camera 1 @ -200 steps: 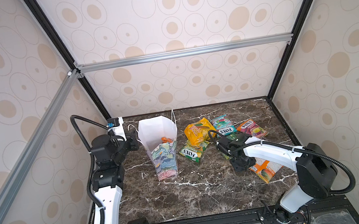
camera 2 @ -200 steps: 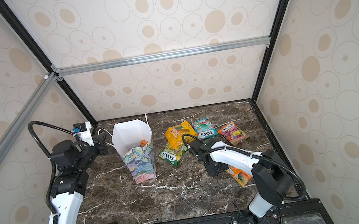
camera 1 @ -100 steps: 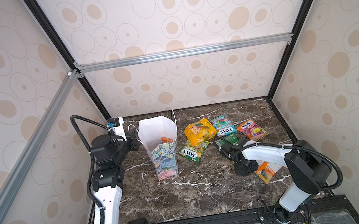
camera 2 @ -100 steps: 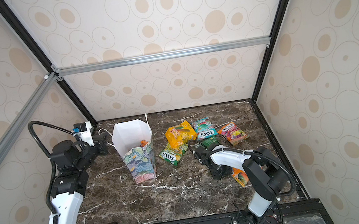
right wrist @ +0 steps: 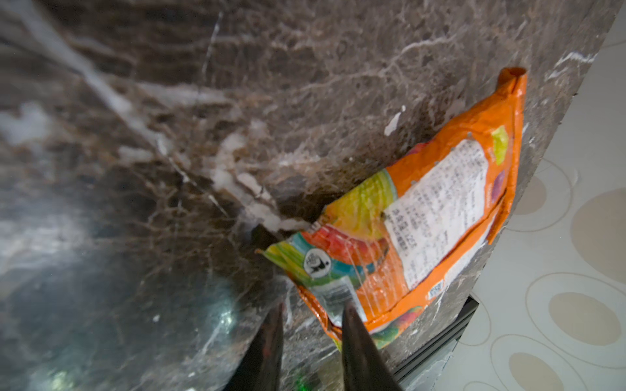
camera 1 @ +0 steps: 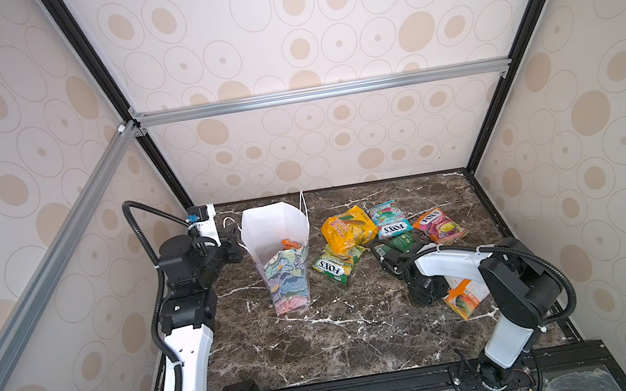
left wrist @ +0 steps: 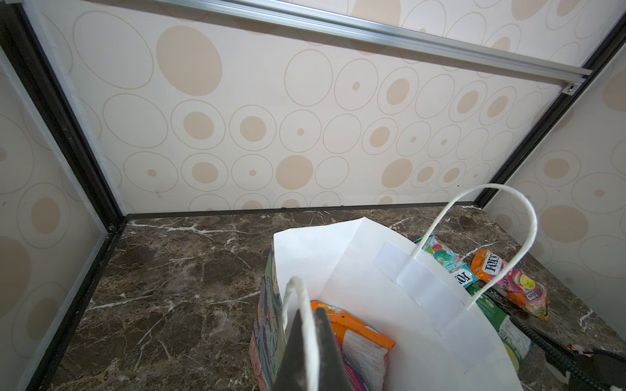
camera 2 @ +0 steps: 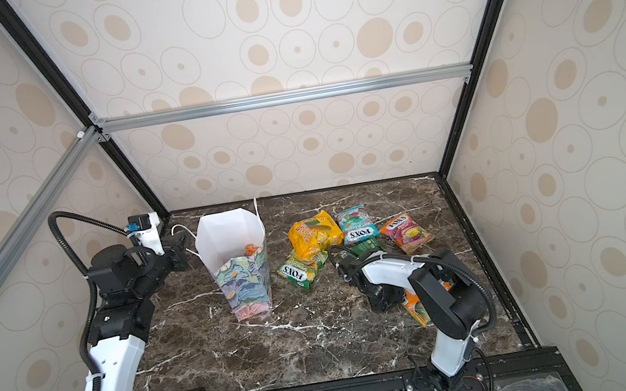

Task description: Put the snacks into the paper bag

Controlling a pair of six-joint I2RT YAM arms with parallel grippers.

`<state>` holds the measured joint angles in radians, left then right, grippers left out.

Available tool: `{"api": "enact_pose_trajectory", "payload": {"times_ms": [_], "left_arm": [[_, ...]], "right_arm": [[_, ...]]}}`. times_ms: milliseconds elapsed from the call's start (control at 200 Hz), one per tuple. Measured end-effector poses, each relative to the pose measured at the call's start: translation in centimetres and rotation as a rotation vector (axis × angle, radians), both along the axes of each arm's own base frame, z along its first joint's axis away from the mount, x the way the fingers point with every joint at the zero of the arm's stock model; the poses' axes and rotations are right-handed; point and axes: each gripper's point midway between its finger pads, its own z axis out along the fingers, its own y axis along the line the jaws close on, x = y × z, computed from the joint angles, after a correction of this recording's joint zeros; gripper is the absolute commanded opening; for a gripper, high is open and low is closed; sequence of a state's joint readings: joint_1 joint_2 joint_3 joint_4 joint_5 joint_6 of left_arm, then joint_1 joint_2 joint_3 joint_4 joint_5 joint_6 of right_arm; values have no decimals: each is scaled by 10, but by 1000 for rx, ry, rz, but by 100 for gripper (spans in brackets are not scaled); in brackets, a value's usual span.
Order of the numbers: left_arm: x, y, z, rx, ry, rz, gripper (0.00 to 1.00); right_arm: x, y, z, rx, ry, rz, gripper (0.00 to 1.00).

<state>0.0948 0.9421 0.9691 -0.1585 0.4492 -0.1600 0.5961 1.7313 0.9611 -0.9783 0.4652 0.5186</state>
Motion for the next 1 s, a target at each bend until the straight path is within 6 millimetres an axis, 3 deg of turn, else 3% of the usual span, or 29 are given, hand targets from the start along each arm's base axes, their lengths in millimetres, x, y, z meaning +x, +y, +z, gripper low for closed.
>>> {"api": "enact_pose_trajectory", "payload": {"times_ms": [435, 600, 745, 1000], "left_arm": [[-2, -1, 3, 1, -8, -2, 0], [-2, -1, 3, 0, -8, -2, 0], [-2, -1, 3, 0, -8, -2, 0], [-2, -1, 3, 1, -8, -2, 0]], "right_arm": [[0, -5, -2, -36, 6, -10, 23], [-2, -7, -7, -57, 22, -14, 14], [-2, -9, -7, -67, 27, -11, 0], [4, -6, -3, -64, 9, -10, 0]]}}
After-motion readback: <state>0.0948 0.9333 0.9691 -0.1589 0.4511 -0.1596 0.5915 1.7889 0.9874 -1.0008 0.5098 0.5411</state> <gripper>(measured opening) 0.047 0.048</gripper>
